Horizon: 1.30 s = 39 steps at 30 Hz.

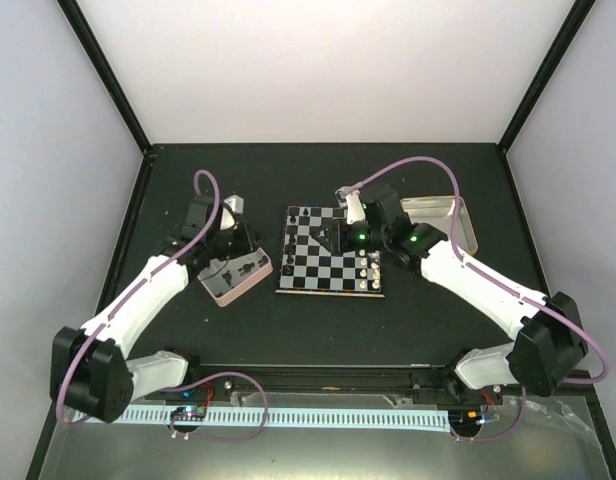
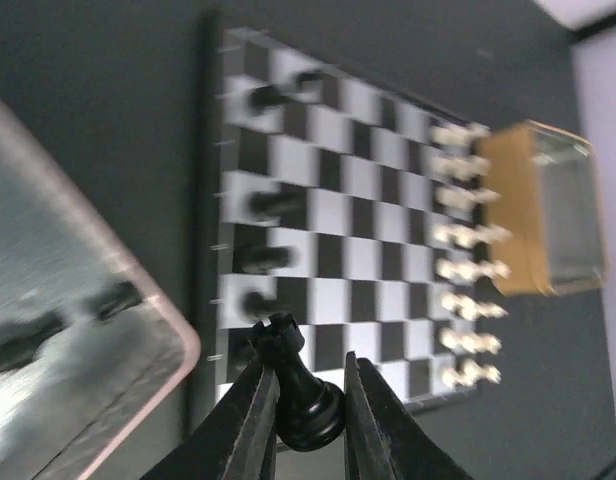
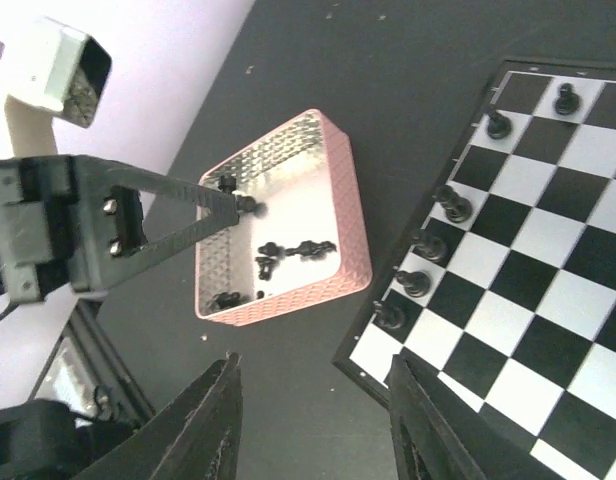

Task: Set up the chess pieces on the board
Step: Place the chess piece on the chessboard.

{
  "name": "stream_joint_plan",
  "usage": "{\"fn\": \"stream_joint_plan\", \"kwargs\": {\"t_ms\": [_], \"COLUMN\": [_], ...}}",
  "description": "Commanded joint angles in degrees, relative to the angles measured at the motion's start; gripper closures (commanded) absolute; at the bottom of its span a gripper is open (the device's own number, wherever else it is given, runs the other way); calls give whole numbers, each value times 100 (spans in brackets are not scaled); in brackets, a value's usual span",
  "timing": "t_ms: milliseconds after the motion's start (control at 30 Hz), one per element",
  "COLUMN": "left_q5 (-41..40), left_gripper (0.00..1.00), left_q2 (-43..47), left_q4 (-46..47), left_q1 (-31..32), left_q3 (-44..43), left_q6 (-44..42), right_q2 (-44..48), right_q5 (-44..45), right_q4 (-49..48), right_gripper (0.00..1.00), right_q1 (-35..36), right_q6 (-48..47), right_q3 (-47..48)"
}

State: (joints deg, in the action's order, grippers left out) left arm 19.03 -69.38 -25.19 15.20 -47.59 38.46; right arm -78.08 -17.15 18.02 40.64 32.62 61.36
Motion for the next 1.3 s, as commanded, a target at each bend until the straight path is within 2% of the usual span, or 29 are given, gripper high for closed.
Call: {"fn": "stream_joint_plan", "kwargs": {"t_ms": [0,133,267,367,500,667,867,1267], "left_q5": [604,888,1344,1855,2109,2286,2204,1971], "left_gripper": [87,86,86,86,84,83,84,84], "left_q2": [507,725,941,1188,1502,1551,1497,1244], "left_q4": [988,1439,1934,2234,2557,2330,2018,1711], "left_q1": [697,1212,1451,1510,1524,1547,1549,1553], "left_q3": [-27,-45,-16,108,276,241,70,-175], "left_q6": [-1413,-2089,-2885,-3750,-4557,-5305,-5682,-5541], "right_q2": [-56,-93,27,143,125,180,161,-120], "right_q5": [-1194,-1590,-1707,-1727,-1884,-2105,-2323,-2345], "right_q4": [-316,-345,-522,-572,-335,-165,-126,398], "right_gripper": [57,53,49,48,47,49,54,66], "right_q1": [-188,-221,-220,-219,-231,-230,-231,-176], "right_q6": [291,348,505,508,341,206,75,-413], "right_q3": [307,497,559,550,705,867,892,1109]}}
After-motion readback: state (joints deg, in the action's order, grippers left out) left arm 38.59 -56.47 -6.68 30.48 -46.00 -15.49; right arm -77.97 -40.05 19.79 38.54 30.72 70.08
